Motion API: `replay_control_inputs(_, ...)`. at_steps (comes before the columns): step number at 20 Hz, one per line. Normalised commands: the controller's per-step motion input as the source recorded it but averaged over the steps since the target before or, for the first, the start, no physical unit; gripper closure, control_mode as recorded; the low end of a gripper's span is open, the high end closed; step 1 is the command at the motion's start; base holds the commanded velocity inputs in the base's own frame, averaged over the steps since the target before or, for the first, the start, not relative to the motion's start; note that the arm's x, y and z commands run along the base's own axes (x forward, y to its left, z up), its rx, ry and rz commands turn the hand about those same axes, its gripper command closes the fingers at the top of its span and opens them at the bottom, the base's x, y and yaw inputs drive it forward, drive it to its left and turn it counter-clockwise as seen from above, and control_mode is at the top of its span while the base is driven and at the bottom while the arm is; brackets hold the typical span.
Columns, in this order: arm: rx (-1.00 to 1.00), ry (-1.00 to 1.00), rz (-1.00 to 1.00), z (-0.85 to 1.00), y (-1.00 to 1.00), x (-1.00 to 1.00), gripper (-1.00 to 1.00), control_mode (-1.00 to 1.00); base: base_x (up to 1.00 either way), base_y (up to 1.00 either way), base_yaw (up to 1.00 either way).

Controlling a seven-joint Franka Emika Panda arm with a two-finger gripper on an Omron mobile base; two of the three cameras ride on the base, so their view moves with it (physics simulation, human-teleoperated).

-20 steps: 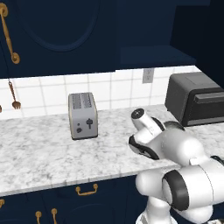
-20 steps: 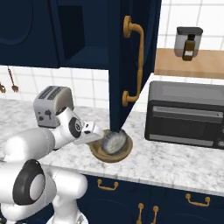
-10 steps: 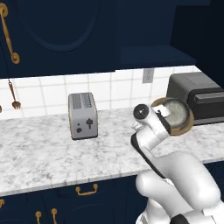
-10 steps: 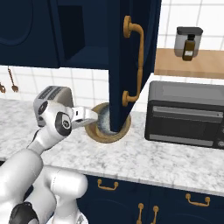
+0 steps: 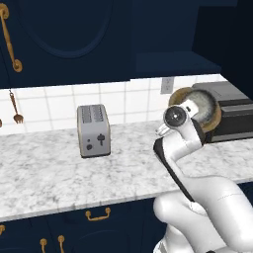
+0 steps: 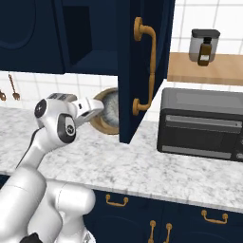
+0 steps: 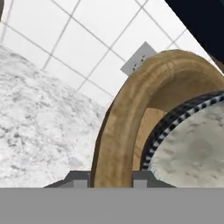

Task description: Pick up the bowls on the counter and stack them on top of one another in the open cabinet. Place the smaller bowl on top of the larger bowl.

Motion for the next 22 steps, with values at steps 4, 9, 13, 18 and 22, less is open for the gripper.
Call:
replay_control_inputs(4,-0.11,0.00,0.16,1.00,0.25,-0.23,1.00,-1.00,0.00,0.00,0.00)
replay_control_inputs(9,-0.10,0.00,0.16,1.00,0.29,-0.10,1.00,-1.00,0.00,0.00,0.00)
replay_control_inputs(13,-0.03,0.00,0.17,1.00,0.03,0.02,1.00,-1.00,0.00,0.00,0.00)
replay_control_inputs(18,0.00,0.00,0.21,0.99,0.00,0.77,1.00,-1.00,0.00,0.00,0.00)
replay_control_inputs(22,-0.01,0.00,0.22,0.42,0.00,1.00,1.00,-1.00,0.00,0.00,0.00)
